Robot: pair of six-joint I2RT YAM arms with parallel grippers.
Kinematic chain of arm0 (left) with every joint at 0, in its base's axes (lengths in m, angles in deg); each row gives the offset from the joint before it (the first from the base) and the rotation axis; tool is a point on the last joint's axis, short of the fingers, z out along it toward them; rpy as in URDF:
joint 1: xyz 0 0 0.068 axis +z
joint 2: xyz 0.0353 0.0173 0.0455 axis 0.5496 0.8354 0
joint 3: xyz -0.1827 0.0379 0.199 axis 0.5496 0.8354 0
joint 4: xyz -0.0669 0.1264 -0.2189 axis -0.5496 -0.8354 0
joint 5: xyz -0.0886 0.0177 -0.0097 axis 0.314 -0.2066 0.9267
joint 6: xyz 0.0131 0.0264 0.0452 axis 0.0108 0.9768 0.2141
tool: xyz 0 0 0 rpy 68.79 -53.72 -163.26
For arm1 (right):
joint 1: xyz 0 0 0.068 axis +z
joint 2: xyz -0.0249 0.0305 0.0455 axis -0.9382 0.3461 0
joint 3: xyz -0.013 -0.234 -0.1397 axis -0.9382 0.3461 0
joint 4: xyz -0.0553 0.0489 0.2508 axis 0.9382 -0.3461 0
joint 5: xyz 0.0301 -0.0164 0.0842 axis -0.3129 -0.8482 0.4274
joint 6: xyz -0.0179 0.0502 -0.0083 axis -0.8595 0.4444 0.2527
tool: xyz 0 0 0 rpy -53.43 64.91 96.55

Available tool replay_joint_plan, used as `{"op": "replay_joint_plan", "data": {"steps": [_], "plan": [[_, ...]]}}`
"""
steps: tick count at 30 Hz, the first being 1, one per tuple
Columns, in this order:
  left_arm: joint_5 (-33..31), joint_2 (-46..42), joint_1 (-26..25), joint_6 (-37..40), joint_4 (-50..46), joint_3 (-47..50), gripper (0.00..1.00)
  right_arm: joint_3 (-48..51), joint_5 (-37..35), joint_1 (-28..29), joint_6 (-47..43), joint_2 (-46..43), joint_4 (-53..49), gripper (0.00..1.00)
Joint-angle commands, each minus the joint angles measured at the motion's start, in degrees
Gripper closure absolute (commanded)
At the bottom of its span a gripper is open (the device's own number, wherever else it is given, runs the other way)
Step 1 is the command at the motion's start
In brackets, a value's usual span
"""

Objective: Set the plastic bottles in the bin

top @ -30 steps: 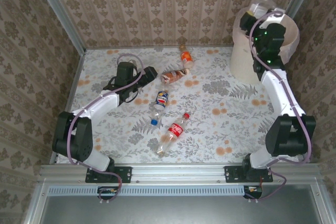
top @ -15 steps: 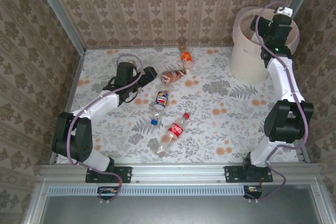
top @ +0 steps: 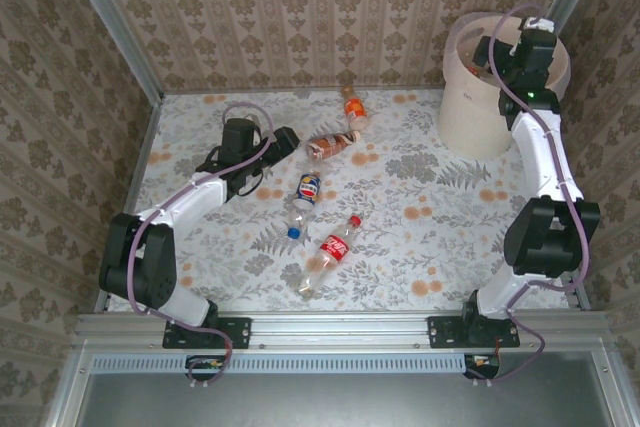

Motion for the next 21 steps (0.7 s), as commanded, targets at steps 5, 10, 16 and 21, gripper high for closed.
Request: {"op": "replay_joint_plan", "data": {"steps": [5, 10, 16, 21], "plan": [[0.78, 1.47, 0.18, -0.07, -1.12, -1.36, 0.00, -0.15, 6.95, 1.12, -0.90, -4.45, -0.78, 0.00], [1.44, 2.39, 0.09, -0.22, -1.30, -1.60, 0.00, 2.51, 8.85, 2.14, -3.29, -5.89, 2.13, 0.00], [0.76, 2.65, -0.01, 0.50, -2.64, -2.41, 0.00, 4.93, 10.76, 6.13, -6.94, -8.14, 4.52, 0.00], [0.68, 3.51, -0.28, 0.46, -3.20, -2.85, 0.00, 6.39, 14.68, 11.13, -10.88, -7.78, 5.63, 0.00]]}}
